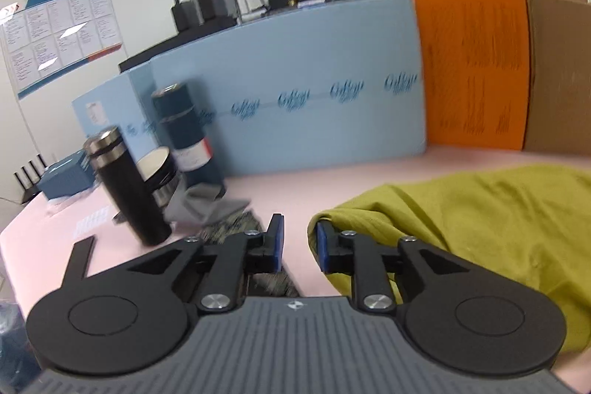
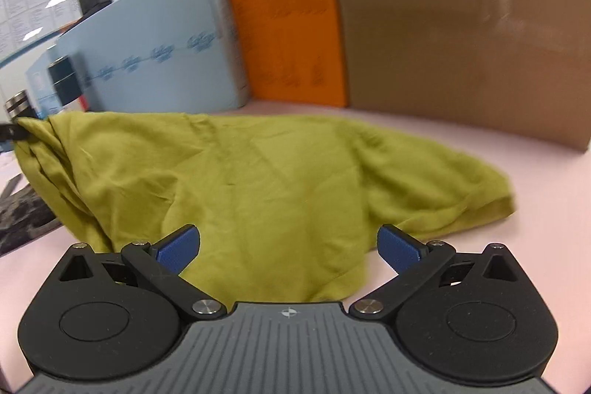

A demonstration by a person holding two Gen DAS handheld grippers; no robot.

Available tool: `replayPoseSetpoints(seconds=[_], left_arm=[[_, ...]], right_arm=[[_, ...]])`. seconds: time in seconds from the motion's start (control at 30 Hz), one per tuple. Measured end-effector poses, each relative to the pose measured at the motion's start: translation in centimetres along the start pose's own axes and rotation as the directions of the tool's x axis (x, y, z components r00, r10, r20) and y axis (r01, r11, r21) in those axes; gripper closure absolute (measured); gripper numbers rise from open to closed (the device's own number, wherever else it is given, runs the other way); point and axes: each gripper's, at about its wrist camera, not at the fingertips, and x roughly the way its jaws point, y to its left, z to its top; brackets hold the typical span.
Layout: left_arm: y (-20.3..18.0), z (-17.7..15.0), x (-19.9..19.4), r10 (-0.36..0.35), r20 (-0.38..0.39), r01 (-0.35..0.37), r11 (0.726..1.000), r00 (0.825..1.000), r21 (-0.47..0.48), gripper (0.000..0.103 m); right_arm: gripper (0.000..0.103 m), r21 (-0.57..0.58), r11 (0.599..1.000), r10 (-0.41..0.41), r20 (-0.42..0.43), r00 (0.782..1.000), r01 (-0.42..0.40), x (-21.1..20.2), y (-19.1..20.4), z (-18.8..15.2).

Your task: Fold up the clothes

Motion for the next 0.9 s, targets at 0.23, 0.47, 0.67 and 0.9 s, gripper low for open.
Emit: replayPoseSetpoints(seconds=[0.23,0.47,0.67,0.9], left_arm=[[0.8,-4.2,-0.7,0.035,-0.07,-0.034,0.999,0.997,0.019,0.075],[0.6,-3.2,-1.1,0.004,-0.025,-0.003,0.998,1.0,0.057,0.075],[-1.3,-2.0,-1.6,-0.048,0.02,0.046,0.994,0.999,0.103,0.09],[-0.8,1.2,-5.7,-0.169,0.17,0.16,0.985,0.971,0.062,0.091]], right_arm=[[0.039,0.055,0.998,0.047,-0.13,0.99,-0.04,3.1,0.3,-0.4],[0.091,0.172,0.967,0.191,-0.002,0.982,-0.188,1.2,-1.3,5.4],[0.091,0.134,0.936,0.274,0.296,0.915,-0.324,-6.6,-1.8,14.2],[0.091,0.067,0.904,0.307,0.587,0.749,-0.423,-16.5,-3.3,20.4]])
